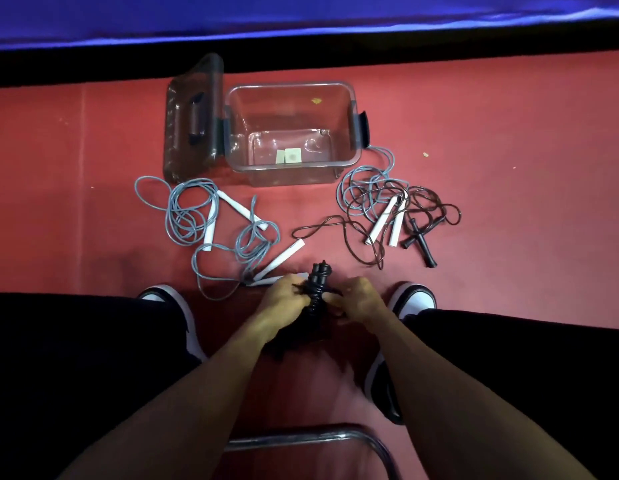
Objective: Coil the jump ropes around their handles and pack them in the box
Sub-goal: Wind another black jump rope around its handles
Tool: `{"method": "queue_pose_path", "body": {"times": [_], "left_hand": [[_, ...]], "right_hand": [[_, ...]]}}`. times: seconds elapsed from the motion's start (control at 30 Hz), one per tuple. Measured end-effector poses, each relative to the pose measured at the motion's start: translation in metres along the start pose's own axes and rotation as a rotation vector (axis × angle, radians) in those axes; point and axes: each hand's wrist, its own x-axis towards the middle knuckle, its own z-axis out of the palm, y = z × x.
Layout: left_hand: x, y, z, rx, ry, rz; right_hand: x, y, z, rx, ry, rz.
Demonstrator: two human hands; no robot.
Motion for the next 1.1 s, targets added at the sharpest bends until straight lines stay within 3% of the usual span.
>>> {"method": "queue_pose_path", "body": {"times": [0.23, 0.4, 0.6, 0.93, 1.1], "left_hand": [[0.001, -0.028, 0.025, 0.119, -0.099, -0.034], [0.012, -0.042, 0.038, 0.234, -0.056, -0.050], [0.022, -0.051, 0.038, 0.351, -0.141, -0.041], [0.032, -0.052, 0.050, 0.700, -0.159, 0.064], [0.037, -0.053, 0.052, 0.738, -0.170, 0.072]], "right_hand": [[0.008, 0.045, 0.013, -0.010, -0.045, 0.159], [0.020, 0.063, 0.020, -0.031, -0.019, 0.200], [0.029, 0.076, 0.028, -0.058, -0.016, 0.236], [0.032, 0.079, 0.031, -0.186, 0.061, 0.179], [0.031, 0.075, 0.026, -0.257, 0.041, 0.169]]}}
